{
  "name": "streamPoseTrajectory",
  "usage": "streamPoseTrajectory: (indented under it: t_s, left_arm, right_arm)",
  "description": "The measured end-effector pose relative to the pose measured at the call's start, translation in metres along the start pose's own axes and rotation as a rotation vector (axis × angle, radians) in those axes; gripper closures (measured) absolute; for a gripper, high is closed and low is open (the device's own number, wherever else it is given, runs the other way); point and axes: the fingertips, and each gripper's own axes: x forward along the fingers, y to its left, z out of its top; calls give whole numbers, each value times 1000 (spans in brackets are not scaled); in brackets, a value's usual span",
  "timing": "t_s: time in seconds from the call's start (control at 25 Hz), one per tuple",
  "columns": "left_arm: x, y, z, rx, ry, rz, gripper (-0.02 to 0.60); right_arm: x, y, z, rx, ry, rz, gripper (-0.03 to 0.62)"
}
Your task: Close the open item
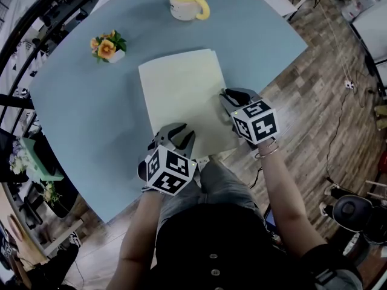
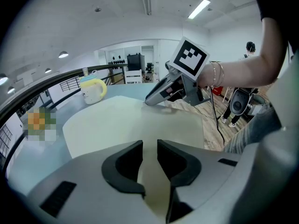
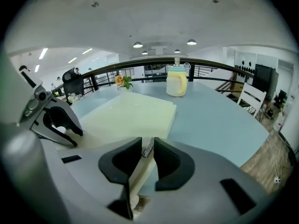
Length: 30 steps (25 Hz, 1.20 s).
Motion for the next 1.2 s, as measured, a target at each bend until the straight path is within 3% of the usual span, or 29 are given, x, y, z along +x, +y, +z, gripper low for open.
streamPoseTrajectory:
  t_s: [0.52,0.88,1.2]
  left_arm:
    - [1,-1,-1,0,13,-3,477]
    - [1,0,0,2,4,1,477]
    - [-2,0,1,11,-19,10,477]
  right_arm:
    - [6,6,-3,-152,85,-74,524]
    - [8,13,-2,-170,155,-80,537]
    - [7,16,-2,-170,147,-91,553]
